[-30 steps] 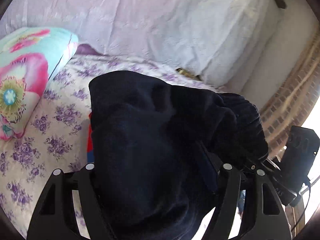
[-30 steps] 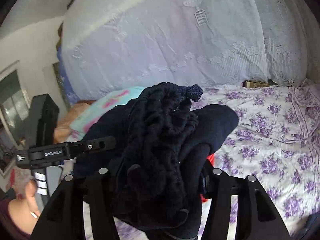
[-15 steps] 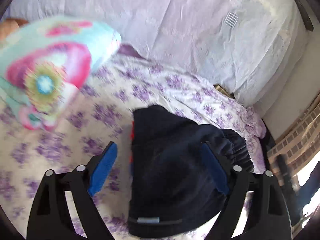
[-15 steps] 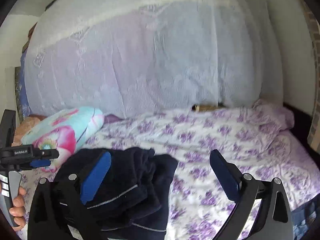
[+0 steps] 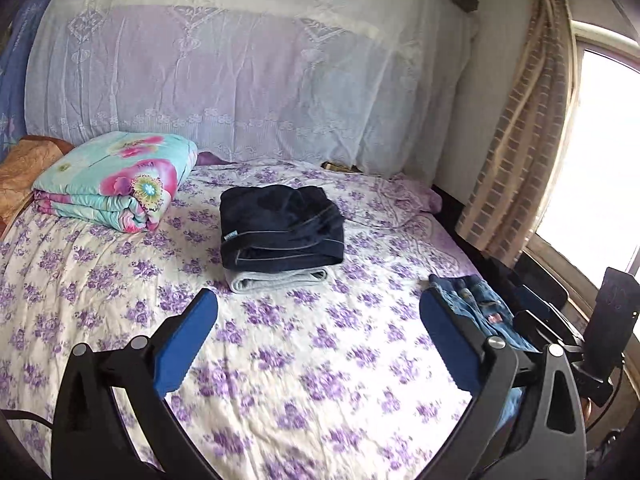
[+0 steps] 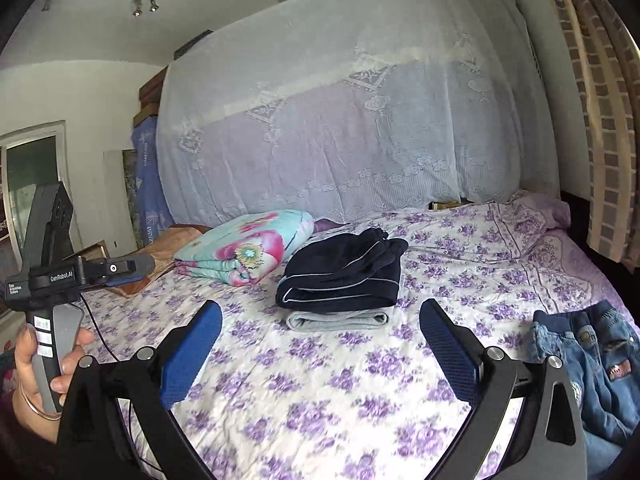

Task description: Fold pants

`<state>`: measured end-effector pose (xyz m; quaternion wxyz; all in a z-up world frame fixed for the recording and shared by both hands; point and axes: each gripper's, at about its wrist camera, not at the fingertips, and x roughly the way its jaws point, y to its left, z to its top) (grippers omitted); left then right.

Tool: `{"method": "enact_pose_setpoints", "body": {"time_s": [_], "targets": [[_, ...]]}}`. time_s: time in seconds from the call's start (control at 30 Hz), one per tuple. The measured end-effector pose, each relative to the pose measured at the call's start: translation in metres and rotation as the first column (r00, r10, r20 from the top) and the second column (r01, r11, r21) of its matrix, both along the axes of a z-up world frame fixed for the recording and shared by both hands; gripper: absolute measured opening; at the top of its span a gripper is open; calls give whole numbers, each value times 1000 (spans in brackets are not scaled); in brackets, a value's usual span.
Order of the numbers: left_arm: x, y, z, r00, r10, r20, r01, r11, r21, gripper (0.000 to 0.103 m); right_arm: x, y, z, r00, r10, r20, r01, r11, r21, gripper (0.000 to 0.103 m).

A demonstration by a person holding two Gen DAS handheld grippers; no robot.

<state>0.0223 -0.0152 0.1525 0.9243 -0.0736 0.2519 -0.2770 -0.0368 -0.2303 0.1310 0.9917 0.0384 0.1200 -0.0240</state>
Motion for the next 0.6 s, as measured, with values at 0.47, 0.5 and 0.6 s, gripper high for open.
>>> {"method": "enact_pose_setpoints", "body": {"time_s": [0.47, 0.5, 0.6], "targets": [[-63, -6, -143, 917, 387, 94, -389, 820, 420, 98, -32, 29, -119, 945, -213, -249, 212, 977, -31, 100], [-60, -7, -153, 923, 378, 67, -369, 827, 423, 98, -30, 30, -123, 941, -217, -258, 218, 976, -27, 100], [-56, -8, -166, 932, 363, 21, -338, 844, 416, 98, -25, 37, -131, 921, -281, -271, 266, 960, -92, 100]]}}
